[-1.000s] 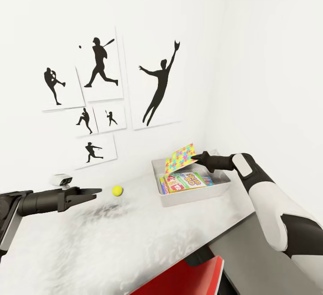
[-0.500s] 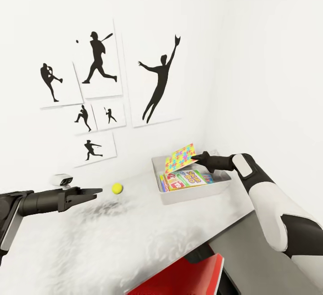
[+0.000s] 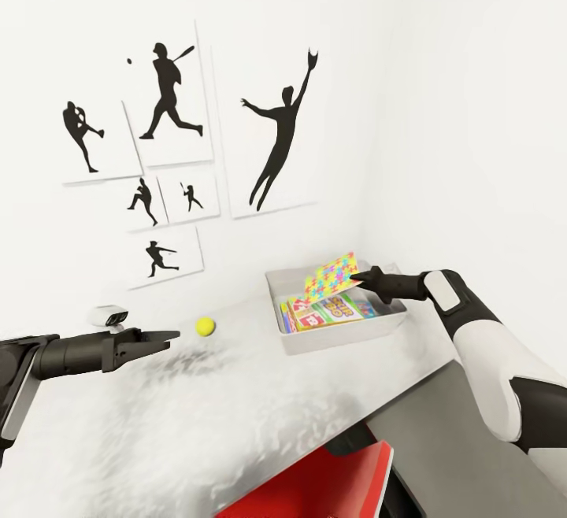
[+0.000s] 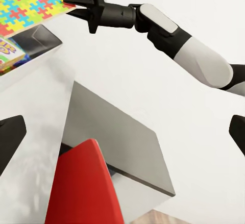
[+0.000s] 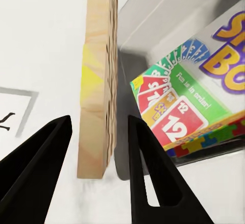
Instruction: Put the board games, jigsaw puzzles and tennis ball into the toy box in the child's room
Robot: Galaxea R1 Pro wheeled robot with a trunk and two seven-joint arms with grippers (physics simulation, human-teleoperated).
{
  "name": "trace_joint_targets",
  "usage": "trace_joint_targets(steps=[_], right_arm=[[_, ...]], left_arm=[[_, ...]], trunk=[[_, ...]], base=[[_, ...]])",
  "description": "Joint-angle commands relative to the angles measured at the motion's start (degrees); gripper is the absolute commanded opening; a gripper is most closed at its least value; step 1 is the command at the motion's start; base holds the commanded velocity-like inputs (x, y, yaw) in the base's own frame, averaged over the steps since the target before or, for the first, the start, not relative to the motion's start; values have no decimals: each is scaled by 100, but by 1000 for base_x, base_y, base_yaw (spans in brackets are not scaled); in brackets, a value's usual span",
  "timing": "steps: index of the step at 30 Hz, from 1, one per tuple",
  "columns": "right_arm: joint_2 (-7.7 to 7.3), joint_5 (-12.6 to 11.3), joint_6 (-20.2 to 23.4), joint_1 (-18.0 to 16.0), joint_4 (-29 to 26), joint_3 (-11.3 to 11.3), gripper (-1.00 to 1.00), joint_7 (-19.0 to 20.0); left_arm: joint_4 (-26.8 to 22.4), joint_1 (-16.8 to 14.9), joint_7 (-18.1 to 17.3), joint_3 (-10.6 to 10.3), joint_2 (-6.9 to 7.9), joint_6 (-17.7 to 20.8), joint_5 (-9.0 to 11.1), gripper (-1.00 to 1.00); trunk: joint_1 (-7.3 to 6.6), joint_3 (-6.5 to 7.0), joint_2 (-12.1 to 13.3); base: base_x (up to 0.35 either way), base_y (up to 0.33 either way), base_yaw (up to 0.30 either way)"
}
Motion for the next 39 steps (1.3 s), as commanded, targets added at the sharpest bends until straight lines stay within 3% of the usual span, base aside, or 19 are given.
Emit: trace_joint_targets(steps=[1,11,39], right_arm=[[2,51,29,-7,1,-35,-100,57],[-55,67,12,1,1,-27,-100,588],[-45,68,-37,2,1,24,-100,642]], left_arm=[[-1,-5,-22,-1,1,59,-3,100],[-1,-5,-22,-5,1,56,-10,100],[-1,-5,-22,-1,1,56,-3,100]], trunk=[[3,-23,-13],[3,-117,-13],[3,-380,-13]], base=[[0,0,0],[0,0,0],[0,0,0]])
